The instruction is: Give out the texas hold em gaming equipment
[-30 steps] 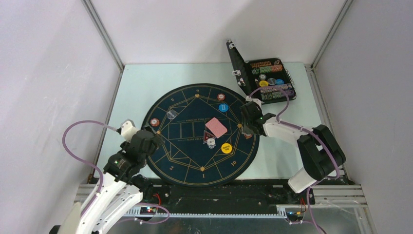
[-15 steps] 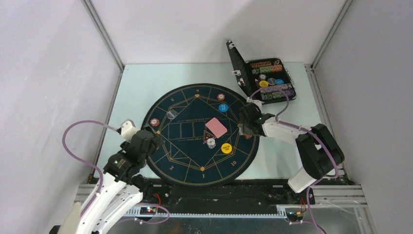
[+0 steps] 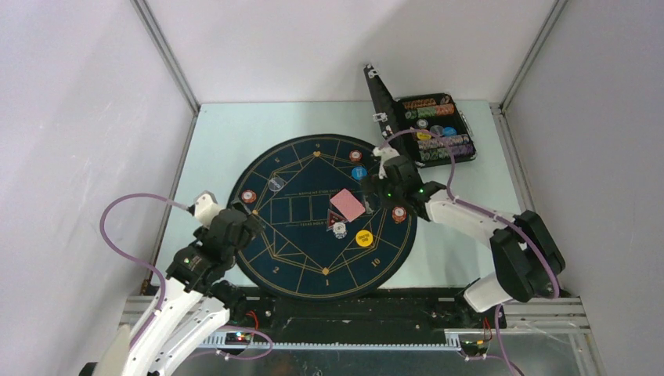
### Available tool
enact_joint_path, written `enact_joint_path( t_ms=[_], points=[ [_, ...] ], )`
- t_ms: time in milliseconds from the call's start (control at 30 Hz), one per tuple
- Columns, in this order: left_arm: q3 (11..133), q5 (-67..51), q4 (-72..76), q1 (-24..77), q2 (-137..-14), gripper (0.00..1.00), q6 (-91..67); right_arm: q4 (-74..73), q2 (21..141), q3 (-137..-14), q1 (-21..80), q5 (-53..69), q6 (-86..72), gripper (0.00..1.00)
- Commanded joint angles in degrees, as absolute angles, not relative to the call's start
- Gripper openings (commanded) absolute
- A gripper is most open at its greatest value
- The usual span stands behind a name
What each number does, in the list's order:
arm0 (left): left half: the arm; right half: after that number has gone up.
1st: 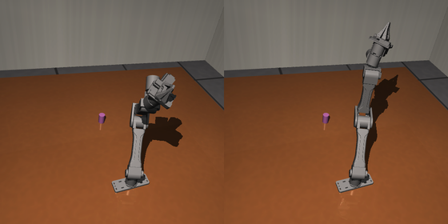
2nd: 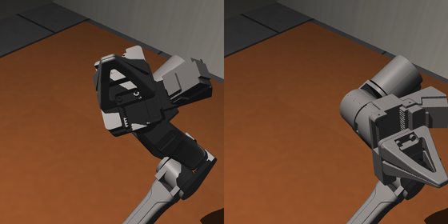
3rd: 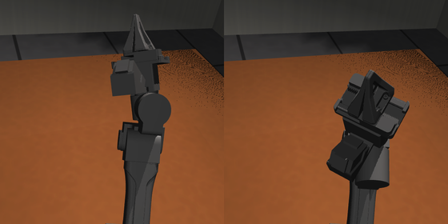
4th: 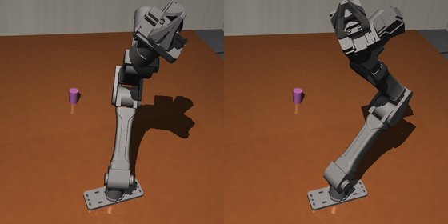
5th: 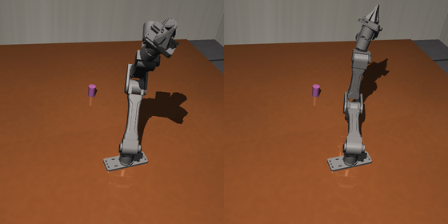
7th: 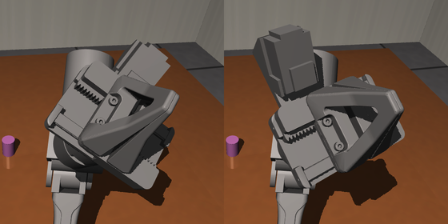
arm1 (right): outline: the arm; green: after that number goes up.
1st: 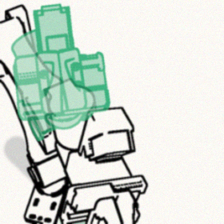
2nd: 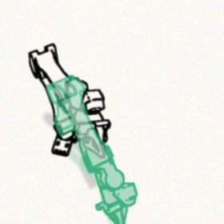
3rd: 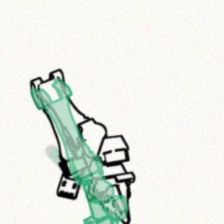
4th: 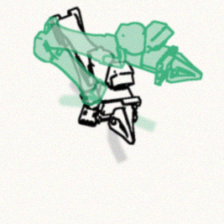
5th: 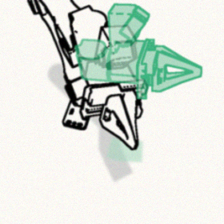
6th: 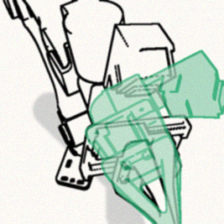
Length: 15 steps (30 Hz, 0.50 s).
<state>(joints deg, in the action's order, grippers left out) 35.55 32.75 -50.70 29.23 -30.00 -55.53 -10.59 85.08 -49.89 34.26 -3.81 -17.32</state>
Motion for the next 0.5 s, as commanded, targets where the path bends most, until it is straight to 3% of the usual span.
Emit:
enact_joint_path(
  t_ms=[0,200,467],
  points=[
    [37.1,33.2,-48.1,29.3,-30.8,0.98,-55.7,-2.7,89.5,-57.6,37.2,8.7,-3.8,1.0],
    [36.5,32.3,-46.6,29.3,-31.3,0.98,-55.0,-8.4,102.6,-70.9,43.6,3.6,5.3,1.0],
    [35.2,31.0,-44.1,29.3,-32.7,0.98,-53.7,-12.7,114.3,-82.1,43.8,-1.9,4.2,1.0]
  ],
)
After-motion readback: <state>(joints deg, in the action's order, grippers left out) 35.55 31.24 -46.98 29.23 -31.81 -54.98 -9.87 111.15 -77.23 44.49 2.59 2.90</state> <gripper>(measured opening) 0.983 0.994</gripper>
